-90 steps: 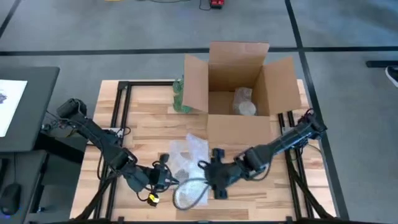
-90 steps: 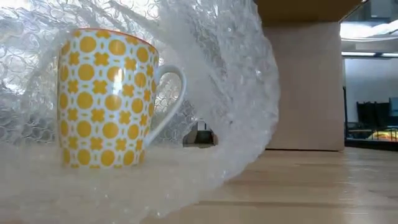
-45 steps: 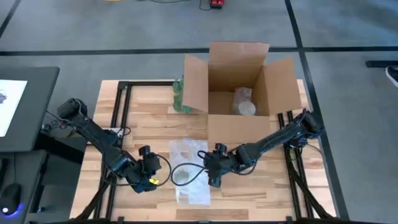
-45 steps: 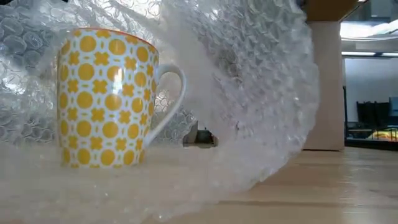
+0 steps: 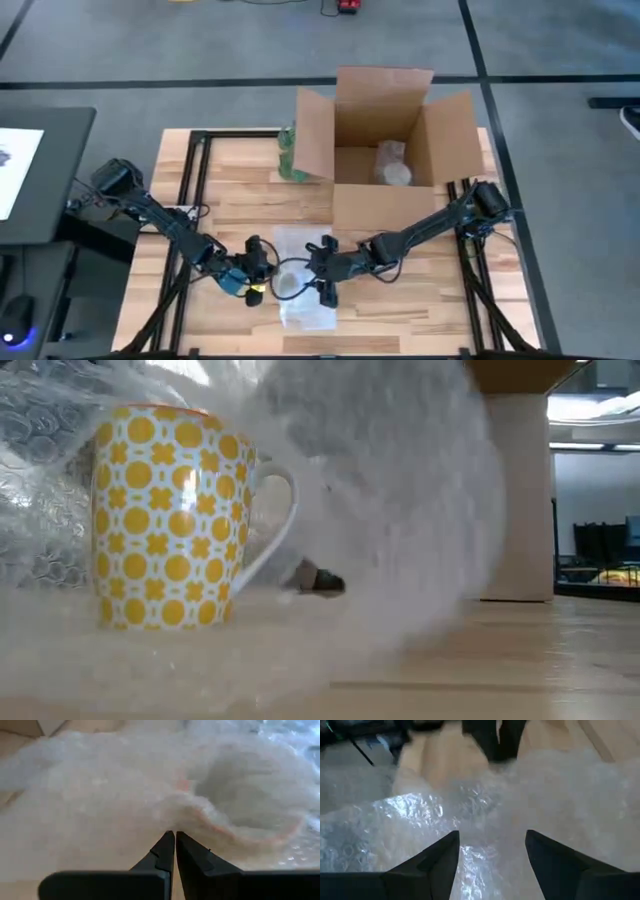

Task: Wrap mug
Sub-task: Wrap the orange cup with the bubble wrap

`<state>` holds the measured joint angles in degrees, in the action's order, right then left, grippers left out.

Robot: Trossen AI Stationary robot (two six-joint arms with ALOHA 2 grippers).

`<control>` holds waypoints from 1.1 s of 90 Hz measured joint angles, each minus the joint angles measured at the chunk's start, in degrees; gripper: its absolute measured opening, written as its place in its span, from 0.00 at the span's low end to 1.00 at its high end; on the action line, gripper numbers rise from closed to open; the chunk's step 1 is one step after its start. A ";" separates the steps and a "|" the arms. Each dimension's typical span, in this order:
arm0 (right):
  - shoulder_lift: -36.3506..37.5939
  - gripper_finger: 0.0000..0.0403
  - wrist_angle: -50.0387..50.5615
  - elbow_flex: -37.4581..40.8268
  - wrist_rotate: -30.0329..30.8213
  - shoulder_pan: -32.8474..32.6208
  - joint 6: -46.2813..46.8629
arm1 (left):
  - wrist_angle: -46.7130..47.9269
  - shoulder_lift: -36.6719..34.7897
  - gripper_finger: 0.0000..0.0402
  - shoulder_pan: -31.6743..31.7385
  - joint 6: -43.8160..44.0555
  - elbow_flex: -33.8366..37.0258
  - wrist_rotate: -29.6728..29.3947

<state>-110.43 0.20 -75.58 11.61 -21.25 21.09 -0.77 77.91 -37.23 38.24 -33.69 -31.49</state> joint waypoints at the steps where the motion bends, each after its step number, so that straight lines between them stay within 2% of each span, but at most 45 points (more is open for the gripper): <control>1: -0.36 0.50 -0.74 -0.20 0.00 0.04 -0.02 | -0.09 0.00 0.00 0.04 -0.02 0.00 0.00; 10: -1.48 0.41 -0.15 -0.90 -0.01 0.34 -1.11 | -0.42 0.00 0.00 0.20 -0.86 0.00 0.05; 29: -1.44 0.06 -0.53 -1.32 0.21 0.43 -3.13 | -0.98 0.00 0.00 0.43 -0.89 0.00 0.09; 33: -1.29 0.03 -0.11 -1.91 0.25 0.33 -4.26 | -1.45 0.00 0.00 0.45 -1.34 -0.03 0.09; 63: -1.14 0.01 -0.94 -7.05 -0.22 -0.08 -8.12 | -4.51 0.81 0.00 1.92 -3.98 -0.07 0.05; 86: -5.51 0.00 -1.18 -7.16 -7.68 1.17 -7.54 | -13.52 7.27 0.00 3.04 -7.77 -0.10 -0.03; 99: -7.99 0.00 2.58 -8.65 -9.03 1.72 -4.79 | -13.40 6.78 0.00 3.24 -9.06 -0.32 0.20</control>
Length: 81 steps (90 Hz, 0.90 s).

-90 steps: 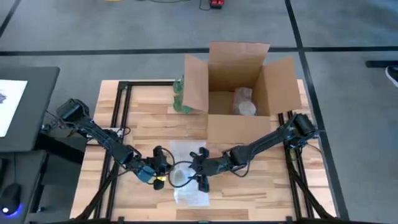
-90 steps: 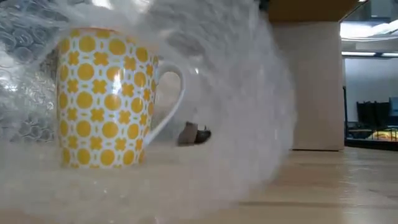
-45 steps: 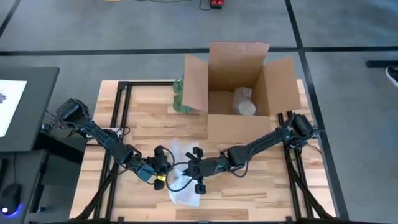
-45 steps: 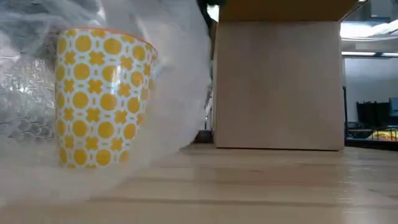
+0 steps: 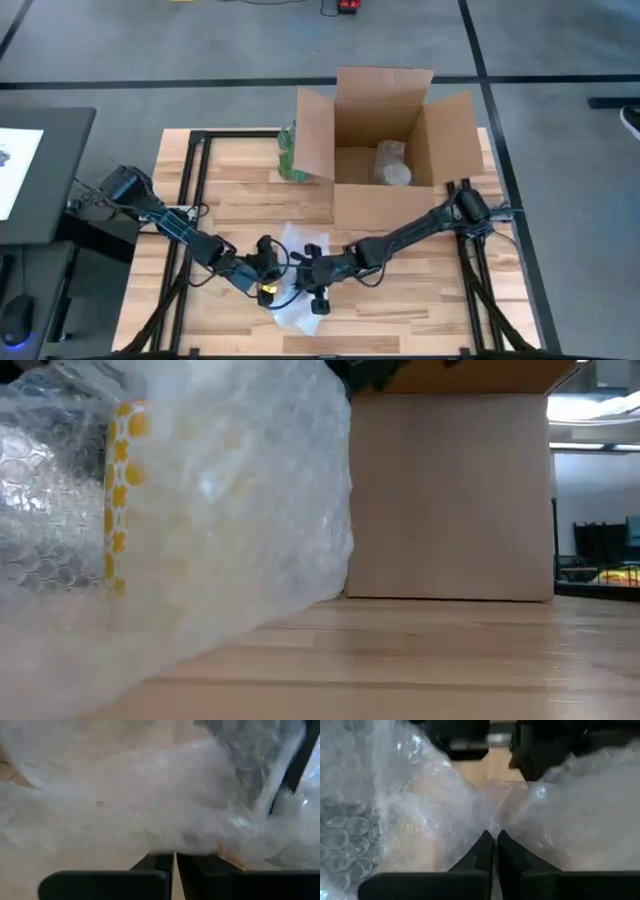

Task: Wrap mug
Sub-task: Wrap the orange cup with the bubble wrap

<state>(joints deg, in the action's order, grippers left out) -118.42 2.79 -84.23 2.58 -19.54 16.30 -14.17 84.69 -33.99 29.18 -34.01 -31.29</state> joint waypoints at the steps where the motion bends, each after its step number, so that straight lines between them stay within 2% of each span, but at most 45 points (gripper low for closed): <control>1: -0.16 0.00 0.79 -0.35 -0.10 0.06 0.18 | 0.17 -0.27 0.00 0.01 -0.10 0.01 0.00; 16: -1.66 0.00 11.57 -5.14 -1.58 0.85 1.68 | 1.90 -6.73 0.00 -0.75 -1.68 0.01 0.50; 33: -2.00 0.00 17.41 -8.42 -1.56 1.92 1.86 | 1.29 -14.36 0.00 -2.93 -4.81 -0.07 7.34; 43: -2.05 0.00 19.12 -9.74 -1.47 2.52 1.84 | 0.28 -15.61 0.00 -4.66 -8.56 -0.09 8.09; 52: -2.07 0.00 19.04 -9.74 -1.45 2.83 1.86 | -2.70 -14.83 0.00 -5.34 -10.89 -0.07 8.07; 71: -2.07 0.00 18.82 -9.74 -1.39 2.83 1.83 | -16.34 -6.93 0.00 -3.87 -14.59 -0.10 8.07; 81: -2.07 0.00 18.80 -9.74 -1.39 2.83 1.83 | -16.08 -3.29 0.00 -2.23 -11.30 -0.07 8.00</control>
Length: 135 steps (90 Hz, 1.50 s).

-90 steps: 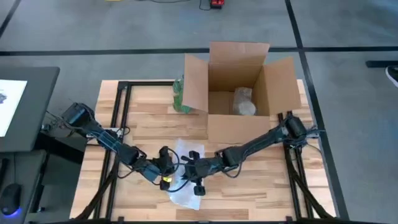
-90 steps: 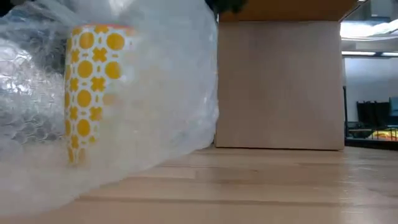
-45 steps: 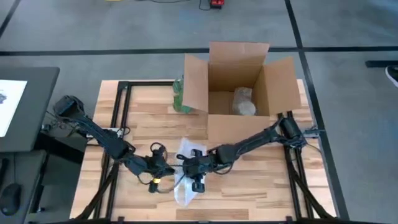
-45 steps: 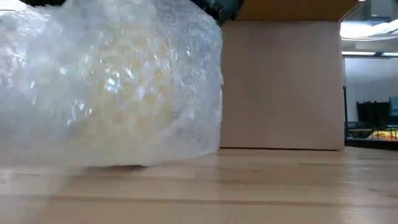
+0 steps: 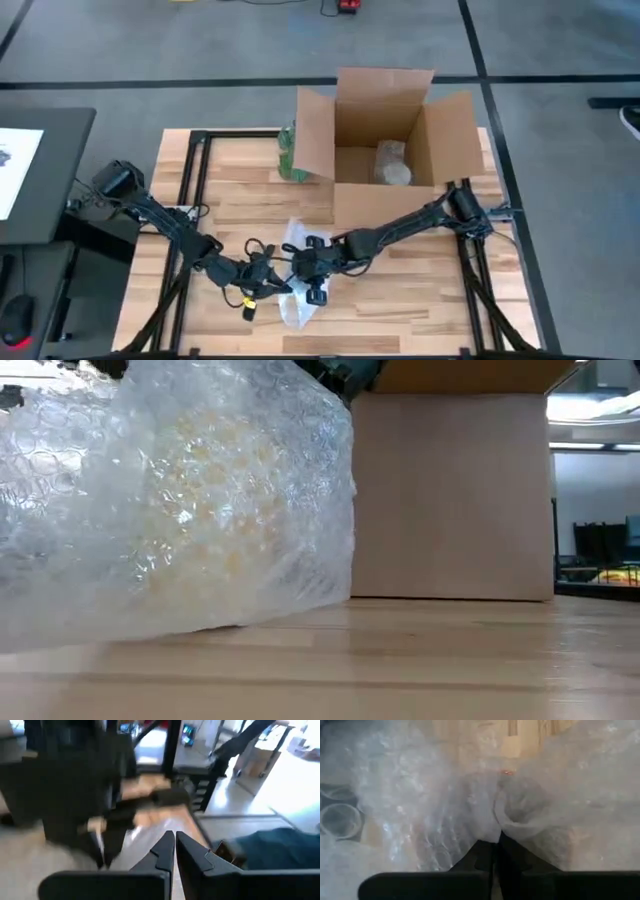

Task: Wrap mug
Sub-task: Wrap the orange cup with the bubble wrap

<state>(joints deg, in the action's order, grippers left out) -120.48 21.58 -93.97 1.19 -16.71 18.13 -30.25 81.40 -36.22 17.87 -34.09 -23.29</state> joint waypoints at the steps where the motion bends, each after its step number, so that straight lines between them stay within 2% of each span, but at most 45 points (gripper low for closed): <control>1: 0.01 0.00 -0.01 0.00 0.00 0.00 -0.01 | 0.12 0.29 0.00 0.19 0.43 0.00 -0.04; 21: 0.02 0.00 -0.09 0.00 0.08 -0.55 -0.28 | 2.85 5.01 0.00 3.35 11.87 -0.09 -1.23; 40: 0.30 0.03 0.59 -0.20 0.35 -0.92 -0.80 | 2.55 7.55 0.00 4.38 18.61 -0.26 -0.14; 62: 0.37 0.17 14.65 -8.61 0.35 -0.87 0.03 | 3.61 7.63 0.00 4.45 20.81 -0.15 0.45; 78: 0.48 0.21 21.33 -15.47 0.33 -1.11 -1.68 | 3.97 7.70 0.00 4.47 21.77 -0.11 0.61; 88: 0.50 0.21 20.63 -17.60 0.02 -2.01 -4.65 | 4.18 7.72 0.00 4.47 21.85 -0.09 0.68; 96: 0.50 0.18 18.61 -17.79 -2.56 -2.50 -6.44 | 4.28 7.72 0.00 4.47 21.84 -0.09 0.70; 121: -5.21 0.02 18.87 -17.88 -4.10 -1.11 -6.47 | 4.36 7.74 0.00 4.45 20.94 -0.02 0.20; 135: -7.65 0.01 20.49 -18.18 -4.52 0.10 -4.89 | 7.76 6.44 0.00 4.01 19.62 0.02 0.11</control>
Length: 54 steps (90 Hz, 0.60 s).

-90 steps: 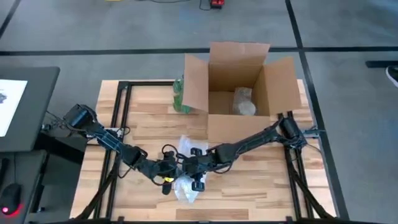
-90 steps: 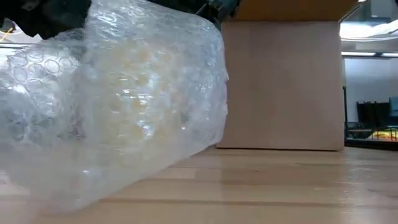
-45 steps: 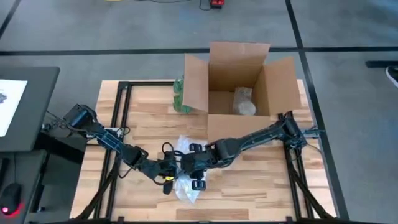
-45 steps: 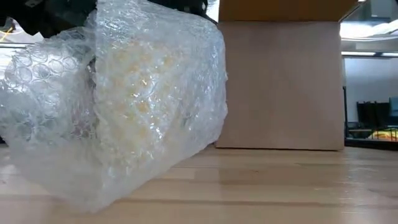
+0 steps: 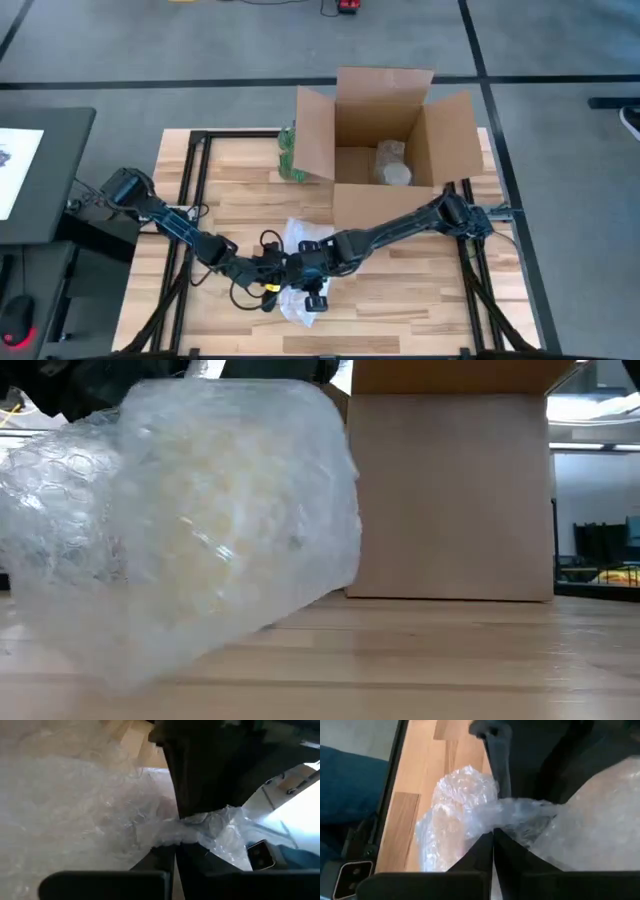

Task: Wrap mug
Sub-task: Wrap the orange cup with the bubble wrap

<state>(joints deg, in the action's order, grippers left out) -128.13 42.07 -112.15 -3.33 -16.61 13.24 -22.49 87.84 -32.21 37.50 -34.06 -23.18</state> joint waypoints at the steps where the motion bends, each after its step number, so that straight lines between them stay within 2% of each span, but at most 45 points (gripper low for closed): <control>1: -0.11 0.01 0.09 -0.01 0.00 0.08 0.02 | 0.36 -0.17 0.00 -0.05 -0.09 0.00 0.07; 15: -0.35 0.00 1.01 0.10 0.09 0.66 0.42 | 5.80 -4.63 0.00 -1.07 -2.88 0.00 2.81; 38: -0.53 0.00 4.37 1.05 0.46 1.46 0.85 | 18.16 -17.84 0.00 -2.97 -4.09 0.37 5.66; 54: -0.55 0.00 3.63 2.92 0.17 1.36 1.48 | 15.71 -20.89 0.00 -3.90 -9.13 0.33 4.09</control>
<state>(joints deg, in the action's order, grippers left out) -128.68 45.71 -109.23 -3.16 -15.25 14.72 -6.78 66.95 -36.11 28.37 -33.74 -19.09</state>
